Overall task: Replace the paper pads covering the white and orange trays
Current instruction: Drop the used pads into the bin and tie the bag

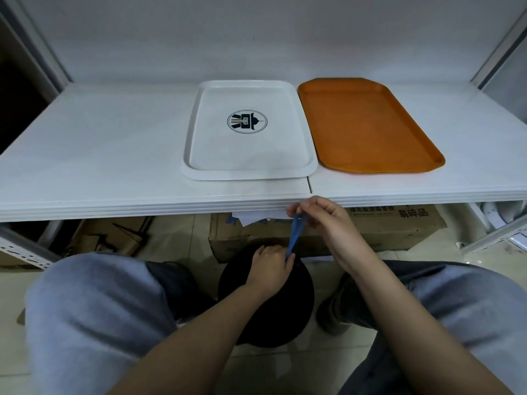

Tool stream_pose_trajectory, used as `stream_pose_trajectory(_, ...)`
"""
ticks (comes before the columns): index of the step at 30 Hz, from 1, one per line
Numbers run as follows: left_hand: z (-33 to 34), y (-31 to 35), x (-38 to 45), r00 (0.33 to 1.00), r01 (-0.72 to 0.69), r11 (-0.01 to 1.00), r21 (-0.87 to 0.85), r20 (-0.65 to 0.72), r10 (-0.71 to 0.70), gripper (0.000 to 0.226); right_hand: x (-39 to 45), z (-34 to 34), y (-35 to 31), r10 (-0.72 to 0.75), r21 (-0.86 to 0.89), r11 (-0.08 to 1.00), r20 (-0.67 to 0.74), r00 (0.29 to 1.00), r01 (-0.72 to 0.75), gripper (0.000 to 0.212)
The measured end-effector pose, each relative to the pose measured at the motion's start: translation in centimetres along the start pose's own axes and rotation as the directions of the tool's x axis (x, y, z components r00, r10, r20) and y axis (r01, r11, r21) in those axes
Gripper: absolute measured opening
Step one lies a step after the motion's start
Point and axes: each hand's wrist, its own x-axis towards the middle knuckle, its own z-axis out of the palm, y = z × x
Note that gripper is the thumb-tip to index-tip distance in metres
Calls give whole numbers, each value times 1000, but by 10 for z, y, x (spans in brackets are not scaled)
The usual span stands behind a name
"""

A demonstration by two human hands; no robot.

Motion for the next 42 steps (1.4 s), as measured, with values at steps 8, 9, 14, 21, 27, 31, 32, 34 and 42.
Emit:
stream_pose_trajectory(8,2,-9,-3,1000,-11,998,-64,-10,10,27,-12,16,-18,-104,7,995,-4,995,104,22)
stream_pose_trajectory(9,1,-11,-3,1000,9,997,-71,3,-9,25,-13,16,-18,-112,-2,994,-5,994,112,22)
stream_pose_trajectory(14,0,-20,-10,995,98,899,-426,16,-101,35,-13,9,-16,-93,-44,995,-38,995,91,22)
stream_pose_trajectory(21,-3,-8,4,998,-48,952,-301,16,56,26,-11,14,-21,-75,-6,997,13,997,75,23)
stream_pose_trajectory(27,0,-7,4,994,104,883,-458,75,-78,25,-10,10,-22,-66,2,998,-16,998,67,24)
stream_pose_trajectory(31,-4,-12,2,995,82,905,-418,85,-51,34,-9,7,-20,-57,-41,998,-47,997,55,24)
stream_pose_trajectory(32,-4,-12,1,997,52,927,-372,78,-24,28,-9,7,-20,-54,-52,997,-57,997,51,24)
stream_pose_trajectory(34,-3,-11,1,997,34,956,-292,76,-12,21,-9,6,-20,-44,-58,998,-74,996,40,26)
stream_pose_trajectory(42,8,-11,3,996,84,950,-299,58,-70,31,-9,0,-19,-89,-10,996,-128,988,88,26)
